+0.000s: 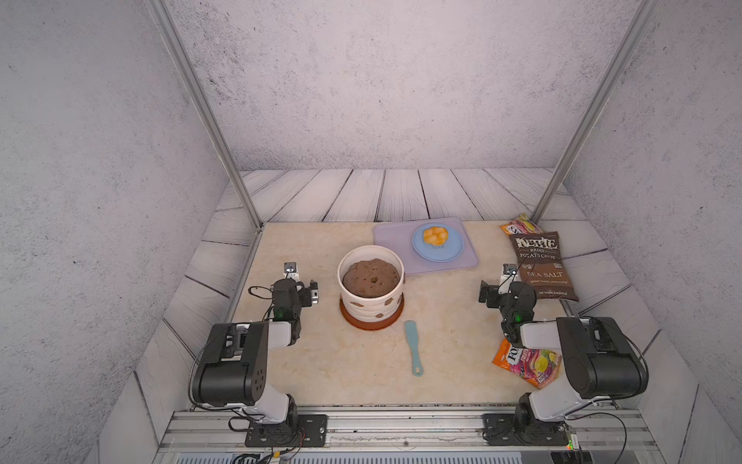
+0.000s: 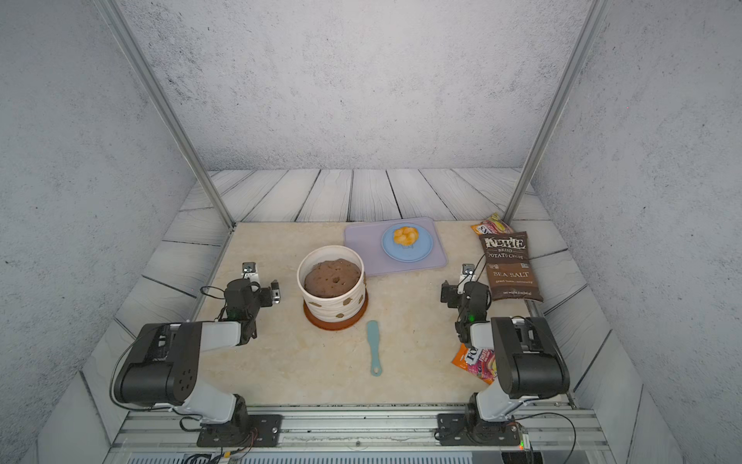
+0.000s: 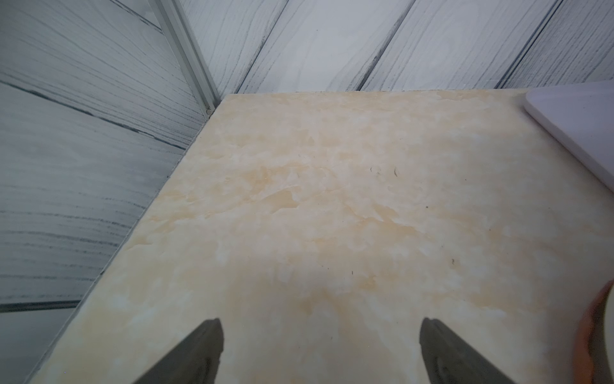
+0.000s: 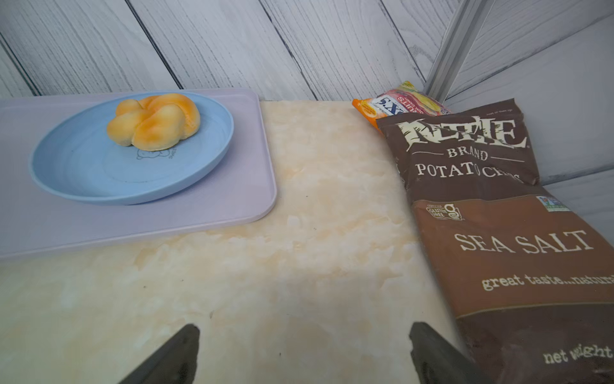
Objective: Scrub the dried mud off the ceramic pot
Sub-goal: Pick up the brush from the center of the board.
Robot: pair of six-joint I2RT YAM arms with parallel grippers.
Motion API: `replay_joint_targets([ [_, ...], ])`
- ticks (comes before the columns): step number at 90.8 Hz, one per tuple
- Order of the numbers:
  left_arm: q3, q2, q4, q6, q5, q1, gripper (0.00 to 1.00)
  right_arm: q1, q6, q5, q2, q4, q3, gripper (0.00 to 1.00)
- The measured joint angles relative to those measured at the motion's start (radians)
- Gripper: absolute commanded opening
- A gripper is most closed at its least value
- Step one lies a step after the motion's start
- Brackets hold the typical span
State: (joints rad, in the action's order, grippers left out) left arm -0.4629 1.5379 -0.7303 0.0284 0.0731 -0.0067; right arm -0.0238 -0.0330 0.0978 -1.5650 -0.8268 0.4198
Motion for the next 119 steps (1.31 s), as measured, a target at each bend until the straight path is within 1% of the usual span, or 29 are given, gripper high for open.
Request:
replay_joint_targets([
  [36,0.0,0.0,-0.001,0.0,-0.003,0.0,0.98,0.0,0.0,0.0,0.0,0.0,0.0,0.99],
  [43,0.0,-0.021,0.022,-0.003,-0.016,0.0,0.98,0.0,0.0,-0.002,0.002,0.002,0.0,0.99],
  [54,-0.024,-0.135,0.142,-0.002,-0.015,0.0,0.98,0.0,0.011,-0.032,0.055,0.089,0.016,0.99],
  [63,-0.082,-0.238,0.255,0.021,-0.003,0.0,0.98,0.0,0.014,-0.061,0.156,0.202,0.053,0.99],
  [70,-0.177,-0.297,0.41,0.055,0.013,0.0,0.98,0.0,-0.005,-0.093,0.255,0.302,0.089,0.99],
  [77,-0.29,-0.33,0.575,0.104,0.027,0.0,0.98,-0.007,-0.054,-0.125,0.349,0.406,0.127,0.99],
  [90,-0.445,-0.397,0.846,0.216,0.005,0.0,0.98,-0.037,-0.169,-0.16,0.454,0.609,0.192,0.99],
  [99,-0.5,-0.452,1.003,0.309,-0.058,-0.01,0.98,-0.095,-0.22,-0.175,0.472,0.766,0.235,0.99],
  [106,-0.51,-0.495,1.094,0.361,-0.098,-0.038,0.98,-0.169,-0.248,-0.167,0.471,0.884,0.267,0.99],
  [119,-0.511,-0.566,1.233,0.433,-0.154,-0.168,0.98,-0.346,-0.312,-0.127,0.465,1.046,0.315,0.99],
])
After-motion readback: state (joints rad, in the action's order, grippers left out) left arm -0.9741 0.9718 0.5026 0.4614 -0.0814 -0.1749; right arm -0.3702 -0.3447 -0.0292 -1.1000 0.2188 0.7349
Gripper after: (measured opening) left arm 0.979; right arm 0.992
